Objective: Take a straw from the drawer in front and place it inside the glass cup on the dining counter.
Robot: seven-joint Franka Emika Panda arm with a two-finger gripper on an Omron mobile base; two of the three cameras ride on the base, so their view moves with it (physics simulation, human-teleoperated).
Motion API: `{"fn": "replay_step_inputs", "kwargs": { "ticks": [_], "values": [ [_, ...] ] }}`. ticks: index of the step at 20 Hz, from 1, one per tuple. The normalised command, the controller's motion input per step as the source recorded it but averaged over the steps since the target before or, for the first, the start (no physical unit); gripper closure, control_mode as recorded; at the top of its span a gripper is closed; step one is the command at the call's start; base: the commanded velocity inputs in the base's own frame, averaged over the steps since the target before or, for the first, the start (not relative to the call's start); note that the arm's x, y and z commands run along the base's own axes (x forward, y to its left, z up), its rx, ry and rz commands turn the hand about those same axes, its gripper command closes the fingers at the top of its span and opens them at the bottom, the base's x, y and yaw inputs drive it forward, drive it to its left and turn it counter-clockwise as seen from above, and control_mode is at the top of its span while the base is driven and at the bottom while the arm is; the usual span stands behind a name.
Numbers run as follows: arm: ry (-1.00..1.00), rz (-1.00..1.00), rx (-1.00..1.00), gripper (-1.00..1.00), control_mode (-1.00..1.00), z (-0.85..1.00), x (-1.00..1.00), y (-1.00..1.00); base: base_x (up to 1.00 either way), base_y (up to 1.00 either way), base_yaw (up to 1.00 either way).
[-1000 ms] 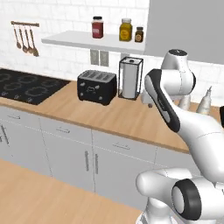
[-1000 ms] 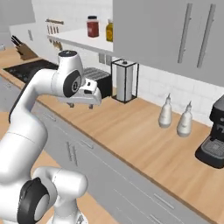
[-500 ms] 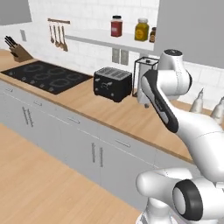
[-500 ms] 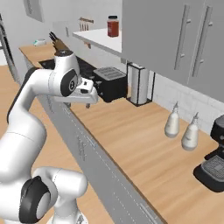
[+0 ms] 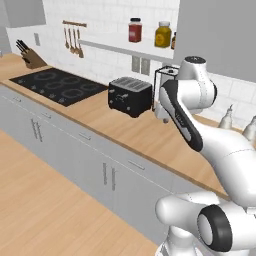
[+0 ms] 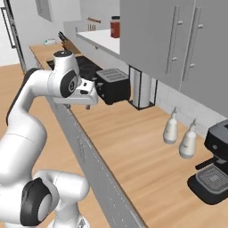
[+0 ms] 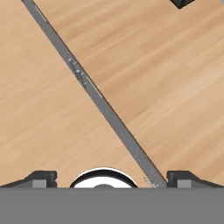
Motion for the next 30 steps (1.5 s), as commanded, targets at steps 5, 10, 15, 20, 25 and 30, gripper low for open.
{"fn": "replay_step_inputs", "kwargs": {
  "ticks": [5,10,15,20,25,30],
  "values": [
    [0.00,0.04,0.00,-1.00,-1.00,0.00,0.00,-0.07,0.00,-0.39,0.17],
    [0.00,0.21,0.00,-1.00,-1.00,0.00,-0.07,0.07,0.00,0.00,0.00],
    [0.00,0.12,-0.19,-1.00,-1.00,-0.06,-0.04,0.90,0.00,0.00,0.00],
    [-0.03,0.02,-0.35,-1.00,-1.00,-0.42,0.00,0.88,0.00,0.00,0.00],
    [-0.06,0.00,-0.41,-1.00,-1.00,-0.79,0.12,0.61,0.00,0.00,0.00],
    [0.00,0.00,-0.44,-1.00,-1.00,-0.99,0.24,0.69,0.00,0.00,0.00]
  ]
}}
